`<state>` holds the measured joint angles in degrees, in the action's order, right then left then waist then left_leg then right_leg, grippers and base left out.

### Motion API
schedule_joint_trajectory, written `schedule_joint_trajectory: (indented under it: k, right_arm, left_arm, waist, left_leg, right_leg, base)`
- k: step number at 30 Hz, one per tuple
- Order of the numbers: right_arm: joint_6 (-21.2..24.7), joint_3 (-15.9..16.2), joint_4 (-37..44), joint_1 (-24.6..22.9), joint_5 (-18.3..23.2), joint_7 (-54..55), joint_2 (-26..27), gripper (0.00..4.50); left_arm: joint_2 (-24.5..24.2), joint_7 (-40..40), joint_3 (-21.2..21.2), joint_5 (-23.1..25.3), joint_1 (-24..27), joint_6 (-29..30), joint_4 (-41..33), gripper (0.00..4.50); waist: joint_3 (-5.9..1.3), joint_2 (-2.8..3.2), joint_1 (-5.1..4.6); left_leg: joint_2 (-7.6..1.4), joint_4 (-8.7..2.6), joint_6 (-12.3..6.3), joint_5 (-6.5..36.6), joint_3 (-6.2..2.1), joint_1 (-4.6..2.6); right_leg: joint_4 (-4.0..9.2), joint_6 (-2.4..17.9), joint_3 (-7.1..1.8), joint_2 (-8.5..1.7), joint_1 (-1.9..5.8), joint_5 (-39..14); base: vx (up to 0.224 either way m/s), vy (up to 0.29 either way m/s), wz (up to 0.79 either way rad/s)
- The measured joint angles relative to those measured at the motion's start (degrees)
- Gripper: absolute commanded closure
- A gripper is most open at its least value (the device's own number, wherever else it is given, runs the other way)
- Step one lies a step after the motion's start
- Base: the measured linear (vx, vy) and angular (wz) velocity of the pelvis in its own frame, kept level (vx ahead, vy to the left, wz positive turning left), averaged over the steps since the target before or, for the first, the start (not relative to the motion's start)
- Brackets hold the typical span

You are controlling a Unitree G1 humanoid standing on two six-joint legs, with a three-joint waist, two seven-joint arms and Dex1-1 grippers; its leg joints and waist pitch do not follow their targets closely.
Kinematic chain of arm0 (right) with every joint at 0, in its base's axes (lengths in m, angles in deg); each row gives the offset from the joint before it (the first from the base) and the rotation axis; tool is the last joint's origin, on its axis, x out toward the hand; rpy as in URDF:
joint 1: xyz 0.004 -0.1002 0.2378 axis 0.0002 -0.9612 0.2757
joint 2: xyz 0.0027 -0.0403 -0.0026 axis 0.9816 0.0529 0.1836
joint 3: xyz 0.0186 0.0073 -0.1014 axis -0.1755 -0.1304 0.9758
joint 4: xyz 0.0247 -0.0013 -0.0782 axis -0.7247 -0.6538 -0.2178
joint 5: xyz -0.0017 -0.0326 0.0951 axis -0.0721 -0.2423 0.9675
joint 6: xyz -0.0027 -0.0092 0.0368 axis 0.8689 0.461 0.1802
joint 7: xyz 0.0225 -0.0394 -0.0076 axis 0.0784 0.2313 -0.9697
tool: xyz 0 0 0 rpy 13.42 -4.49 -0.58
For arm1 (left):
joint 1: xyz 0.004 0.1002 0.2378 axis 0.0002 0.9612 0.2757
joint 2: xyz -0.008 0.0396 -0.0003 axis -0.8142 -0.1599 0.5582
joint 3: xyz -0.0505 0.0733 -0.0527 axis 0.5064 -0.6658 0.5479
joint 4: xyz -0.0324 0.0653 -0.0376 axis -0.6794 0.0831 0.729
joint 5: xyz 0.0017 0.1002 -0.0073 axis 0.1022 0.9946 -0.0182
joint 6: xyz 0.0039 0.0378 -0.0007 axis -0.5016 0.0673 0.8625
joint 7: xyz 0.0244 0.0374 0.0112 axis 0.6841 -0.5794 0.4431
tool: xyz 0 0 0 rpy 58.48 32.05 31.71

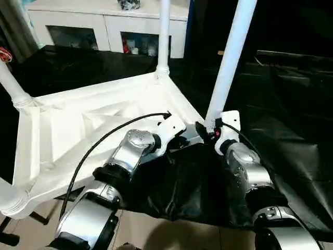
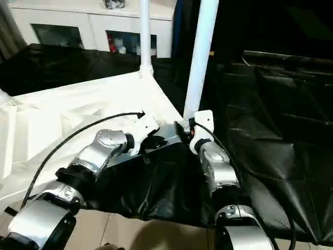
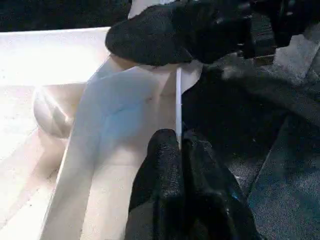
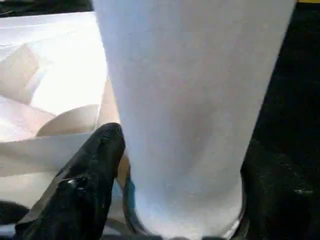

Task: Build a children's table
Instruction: Rotate leg to tighten

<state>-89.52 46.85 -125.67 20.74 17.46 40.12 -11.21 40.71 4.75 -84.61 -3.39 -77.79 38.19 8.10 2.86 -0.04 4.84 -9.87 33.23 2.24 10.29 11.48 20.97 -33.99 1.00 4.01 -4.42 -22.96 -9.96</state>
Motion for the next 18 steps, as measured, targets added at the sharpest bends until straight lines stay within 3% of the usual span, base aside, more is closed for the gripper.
schedule_joint_trajectory:
  k: [5,18]
  right_arm:
    - [-2.29,3.62,0.41,-0.96,-0.76,-10.4,-3.79,0.73]
    - [0.58,9.63,10.72,-7.27,3.6,-41.23,-14.63,0.73]
  left_arm:
    - [-2.76,-5.35,-0.39,-0.44,1.63,-0.94,-2.8,4.5]
    - [-8.59,-22.19,-2.26,-3.61,3.29,-4.55,-4.69,4.5]
  waist:
    - [0.0,0.01,-0.36]
    - [0.03,0.0,1.29]
  left_leg:
    - [-0.02,-0.13,0.0,0.0,0.0,0.01]
    - [-0.07,0.09,-0.01,-0.01,0.0,0.07]
  right_leg:
    - [-0.01,-0.01,0.02,0.03,-0.09,-0.01]
    - [-0.08,0.01,0.02,0.03,-0.04,-0.01]
  base:
    - [0.0,0.0,0.0]
    - [0.0,0.0,0.0]
